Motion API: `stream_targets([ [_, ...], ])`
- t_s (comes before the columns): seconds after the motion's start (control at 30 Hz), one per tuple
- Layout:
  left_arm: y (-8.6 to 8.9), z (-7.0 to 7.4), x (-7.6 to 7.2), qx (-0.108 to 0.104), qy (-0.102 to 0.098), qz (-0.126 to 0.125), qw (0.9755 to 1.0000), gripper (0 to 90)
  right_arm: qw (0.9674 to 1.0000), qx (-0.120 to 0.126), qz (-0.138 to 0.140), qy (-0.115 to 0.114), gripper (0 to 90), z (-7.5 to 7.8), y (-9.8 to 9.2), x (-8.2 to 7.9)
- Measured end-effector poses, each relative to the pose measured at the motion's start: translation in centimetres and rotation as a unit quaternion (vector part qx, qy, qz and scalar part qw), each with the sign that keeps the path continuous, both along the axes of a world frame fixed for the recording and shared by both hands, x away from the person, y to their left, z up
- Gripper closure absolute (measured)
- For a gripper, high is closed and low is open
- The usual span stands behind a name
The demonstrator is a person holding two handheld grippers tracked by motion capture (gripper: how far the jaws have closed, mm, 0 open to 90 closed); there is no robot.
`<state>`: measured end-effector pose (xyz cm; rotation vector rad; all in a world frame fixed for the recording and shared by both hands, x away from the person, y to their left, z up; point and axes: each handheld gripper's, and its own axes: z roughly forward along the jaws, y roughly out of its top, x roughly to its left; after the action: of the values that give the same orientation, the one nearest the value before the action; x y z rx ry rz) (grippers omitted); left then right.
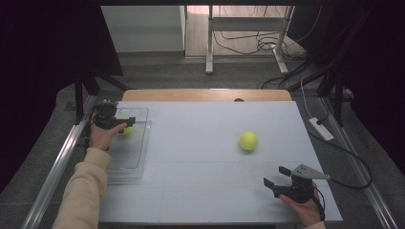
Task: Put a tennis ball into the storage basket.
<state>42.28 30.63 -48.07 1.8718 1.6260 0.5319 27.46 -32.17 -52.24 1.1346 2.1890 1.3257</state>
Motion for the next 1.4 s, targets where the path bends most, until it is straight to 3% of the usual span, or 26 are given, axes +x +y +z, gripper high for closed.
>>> stream_targets([
  [0.27,0.3,0.7,-1.0,-0.034,-0.022,-0.019,0.999,9.6,1.0,0.0,-0.001,0.0,16.3,0.0,0.0,0.0],
  [0.57,0.2,1.7,-2.6,-0.041,-0.049,-0.031,0.9975,10.6,1.0,-0.002,-0.001,0.0,16.4,0.0,0.0,0.0],
  [0.8,-0.6,2.8,-4.3,-0.058,-0.081,-0.056,0.9934,11.7,1.0,-0.002,-0.002,-0.001,16.4,0.0,0.0,0.0],
  [1.0,-1.5,3.4,-5.7,-0.07,-0.102,-0.089,0.9883,11.9,1.0,-0.002,-0.002,0.0,16.4,0.0,0.0,0.0],
  [1.4,-2.4,3.3,-7.2,-0.096,-0.11,-0.125,0.9814,11.9,1.0,-0.003,-0.002,-0.001,16.4,0.0,-0.1,-0.1],
])
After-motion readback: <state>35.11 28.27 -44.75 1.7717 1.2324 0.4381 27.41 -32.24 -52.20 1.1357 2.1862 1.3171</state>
